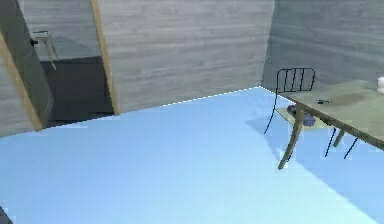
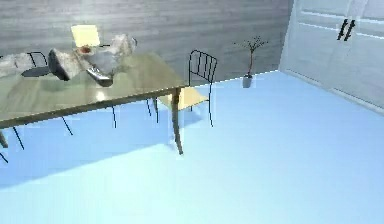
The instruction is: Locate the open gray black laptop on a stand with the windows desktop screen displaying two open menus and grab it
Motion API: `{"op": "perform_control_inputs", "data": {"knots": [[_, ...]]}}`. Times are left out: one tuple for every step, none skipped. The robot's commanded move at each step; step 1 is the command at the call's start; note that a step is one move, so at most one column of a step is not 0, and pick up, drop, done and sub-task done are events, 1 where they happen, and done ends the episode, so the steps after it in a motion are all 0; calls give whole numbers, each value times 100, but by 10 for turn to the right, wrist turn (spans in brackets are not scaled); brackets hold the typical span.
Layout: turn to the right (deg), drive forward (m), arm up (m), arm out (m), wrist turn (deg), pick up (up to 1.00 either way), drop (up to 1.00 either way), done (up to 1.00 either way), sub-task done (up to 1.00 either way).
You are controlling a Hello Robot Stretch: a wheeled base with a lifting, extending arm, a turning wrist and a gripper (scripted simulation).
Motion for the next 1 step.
{"op": "perform_control_inputs", "data": {"knots": [[-240, 0, 0, 0, 0, 0, 0, 0, 0]]}}
